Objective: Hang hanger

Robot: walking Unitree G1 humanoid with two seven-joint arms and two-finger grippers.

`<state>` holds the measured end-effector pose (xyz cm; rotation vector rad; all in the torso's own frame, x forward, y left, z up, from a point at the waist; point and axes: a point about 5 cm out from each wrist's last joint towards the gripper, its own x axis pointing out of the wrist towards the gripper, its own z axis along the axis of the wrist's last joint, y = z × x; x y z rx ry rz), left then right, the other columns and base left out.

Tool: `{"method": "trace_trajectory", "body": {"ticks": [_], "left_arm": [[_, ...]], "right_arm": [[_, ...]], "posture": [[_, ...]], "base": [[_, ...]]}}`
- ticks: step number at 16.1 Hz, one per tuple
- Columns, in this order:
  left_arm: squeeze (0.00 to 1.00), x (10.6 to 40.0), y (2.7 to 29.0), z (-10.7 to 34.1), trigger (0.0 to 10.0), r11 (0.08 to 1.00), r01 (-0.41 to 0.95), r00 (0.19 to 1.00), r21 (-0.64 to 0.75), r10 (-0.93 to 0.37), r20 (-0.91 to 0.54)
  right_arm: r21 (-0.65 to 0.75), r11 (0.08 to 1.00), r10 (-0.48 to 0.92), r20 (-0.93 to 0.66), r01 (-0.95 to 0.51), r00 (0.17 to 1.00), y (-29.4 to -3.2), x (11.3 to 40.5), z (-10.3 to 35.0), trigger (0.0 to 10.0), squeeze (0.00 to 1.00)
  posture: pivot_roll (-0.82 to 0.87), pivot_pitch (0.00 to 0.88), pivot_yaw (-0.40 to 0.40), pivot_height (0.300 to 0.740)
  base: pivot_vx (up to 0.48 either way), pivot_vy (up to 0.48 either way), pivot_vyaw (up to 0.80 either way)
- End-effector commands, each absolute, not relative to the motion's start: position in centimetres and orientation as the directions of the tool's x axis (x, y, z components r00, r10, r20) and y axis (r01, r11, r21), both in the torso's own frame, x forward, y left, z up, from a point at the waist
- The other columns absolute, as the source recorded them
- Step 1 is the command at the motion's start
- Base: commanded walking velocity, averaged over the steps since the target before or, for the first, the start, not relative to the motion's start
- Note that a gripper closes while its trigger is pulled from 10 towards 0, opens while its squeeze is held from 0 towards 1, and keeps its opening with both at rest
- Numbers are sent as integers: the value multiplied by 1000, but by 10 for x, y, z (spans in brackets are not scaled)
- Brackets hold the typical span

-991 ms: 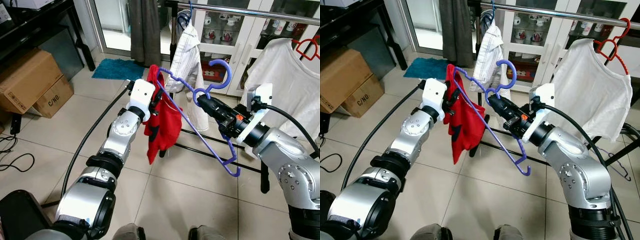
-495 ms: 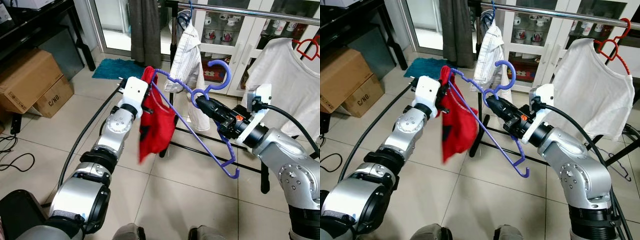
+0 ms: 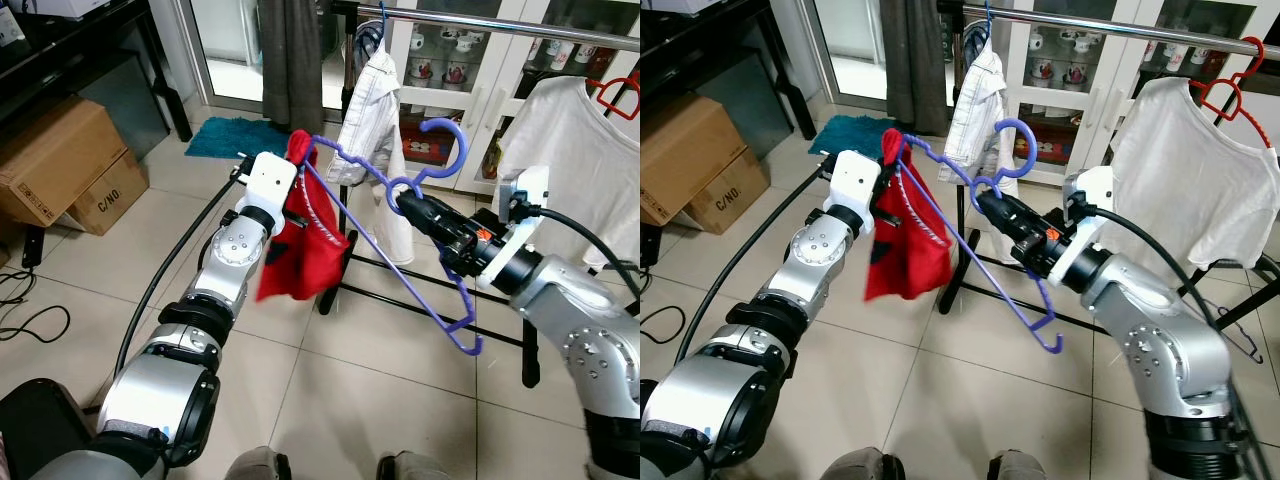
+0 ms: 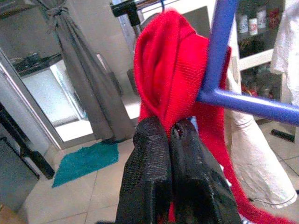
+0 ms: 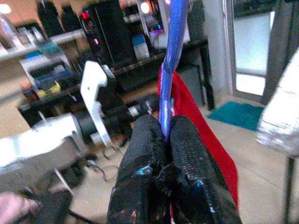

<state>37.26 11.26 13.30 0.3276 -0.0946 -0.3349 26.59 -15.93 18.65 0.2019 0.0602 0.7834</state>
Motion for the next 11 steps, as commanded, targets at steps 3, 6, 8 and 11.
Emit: {"method": "trace_trajectory", "body": {"ticks": [3, 6, 8, 11], "left_arm": [[0, 377, 110, 153, 0, 834, 359, 904, 420, -422, 65], [0, 375, 107, 153, 0, 796, 416, 878, 440, -477, 34], [0, 374, 104, 151, 0, 785, 438, 867, 438, -498, 26], [0, 370, 95, 150, 0, 741, 509, 823, 437, -568, 4]], "right_arm": [[142, 705, 707, -75, -695, 703, -155, 264, 180, 0, 0], [140, 707, 707, -96, -693, 701, -152, 264, 177, 0, 0], [154, 690, 722, -80, -707, 687, -148, 263, 177, 0, 0], [164, 657, 750, -43, -735, 660, -140, 260, 181, 0, 0]], "posture": [[-193, 0, 52, 740], [-189, 0, 51, 740], [-189, 0, 51, 740], [-184, 0, 50, 740]], "base": [[0, 0, 0], [0, 0, 0], [0, 0, 0], [0, 0, 0]]}}
